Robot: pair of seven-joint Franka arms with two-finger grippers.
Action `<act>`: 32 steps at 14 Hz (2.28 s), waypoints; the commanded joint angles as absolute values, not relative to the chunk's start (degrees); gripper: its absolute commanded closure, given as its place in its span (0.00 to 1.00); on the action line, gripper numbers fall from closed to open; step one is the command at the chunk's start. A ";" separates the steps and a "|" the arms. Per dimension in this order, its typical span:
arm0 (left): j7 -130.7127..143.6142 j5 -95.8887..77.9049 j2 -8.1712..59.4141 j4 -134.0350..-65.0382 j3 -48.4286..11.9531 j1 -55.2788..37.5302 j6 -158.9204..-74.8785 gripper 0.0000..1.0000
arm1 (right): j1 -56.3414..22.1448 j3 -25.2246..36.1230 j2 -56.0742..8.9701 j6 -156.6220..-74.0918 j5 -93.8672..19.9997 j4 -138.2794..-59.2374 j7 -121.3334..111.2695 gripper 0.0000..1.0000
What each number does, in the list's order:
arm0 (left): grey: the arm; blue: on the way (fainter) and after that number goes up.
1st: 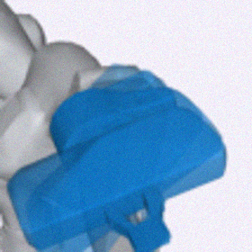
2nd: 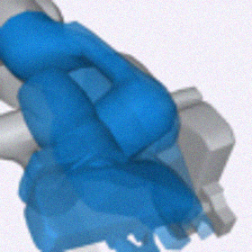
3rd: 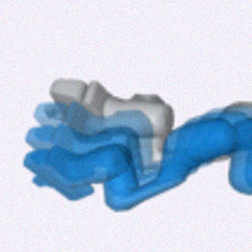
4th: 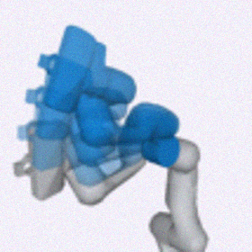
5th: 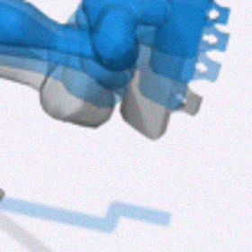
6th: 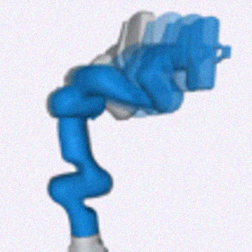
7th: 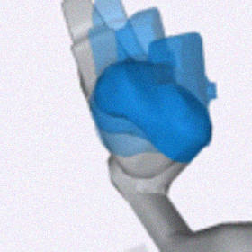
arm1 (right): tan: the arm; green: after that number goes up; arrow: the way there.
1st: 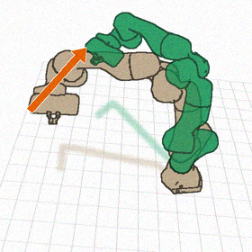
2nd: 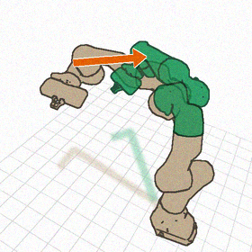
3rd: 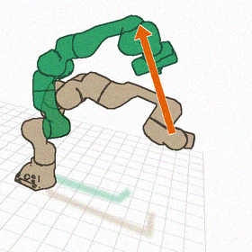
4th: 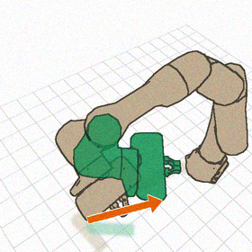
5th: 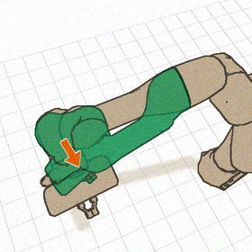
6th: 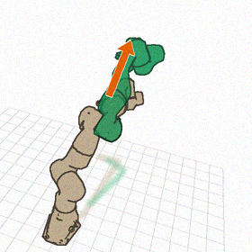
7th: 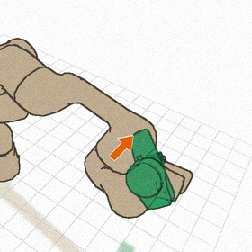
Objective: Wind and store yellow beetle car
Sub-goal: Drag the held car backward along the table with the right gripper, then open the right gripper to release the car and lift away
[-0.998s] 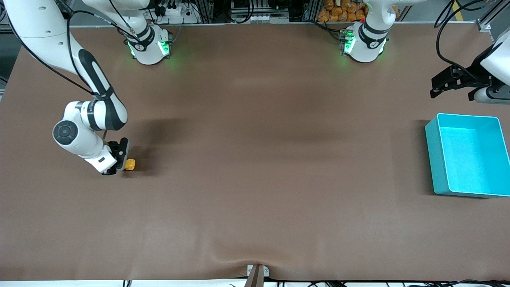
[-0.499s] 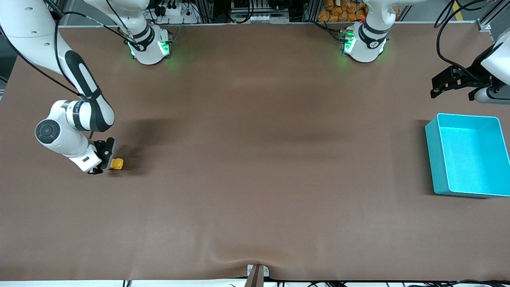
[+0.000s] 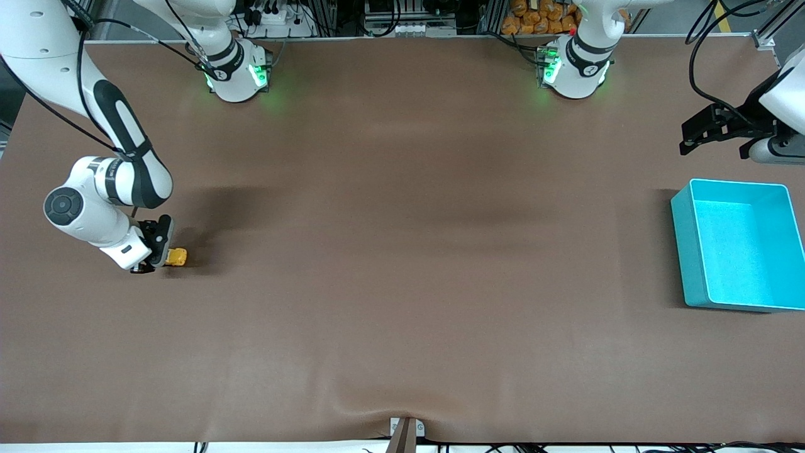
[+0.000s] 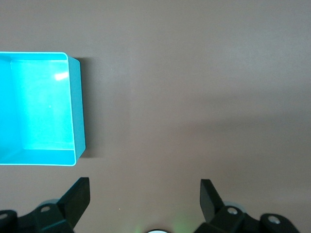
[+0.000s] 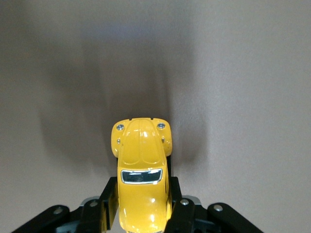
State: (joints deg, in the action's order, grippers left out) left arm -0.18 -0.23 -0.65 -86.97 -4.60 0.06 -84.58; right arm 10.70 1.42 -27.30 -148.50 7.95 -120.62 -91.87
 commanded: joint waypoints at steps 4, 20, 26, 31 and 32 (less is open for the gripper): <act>0.18 -0.44 -0.53 -86.48 -4.83 0.44 -84.29 0.00 | 14.23 0.79 -28.92 -148.71 8.96 -120.32 -93.34 0.78; 0.18 -0.44 -0.53 -86.48 -4.83 0.53 -84.29 0.00 | 16.53 -2.02 -24.70 -127.48 -2.10 -105.50 -96.06 0.00; 0.18 -0.44 -0.53 -86.48 -4.83 0.44 -84.29 0.00 | 12.39 -3.69 -24.70 -109.19 -5.54 -91.25 -86.86 0.00; 0.18 -0.44 -0.53 -86.48 -4.83 0.53 -84.20 0.00 | 12.04 -3.69 -24.26 -99.07 -5.19 -79.82 -77.20 0.00; 0.18 -0.44 -0.53 -86.48 -4.83 0.53 -84.29 0.00 | 12.04 -3.78 -24.00 -97.92 -5.19 -79.20 -73.95 0.00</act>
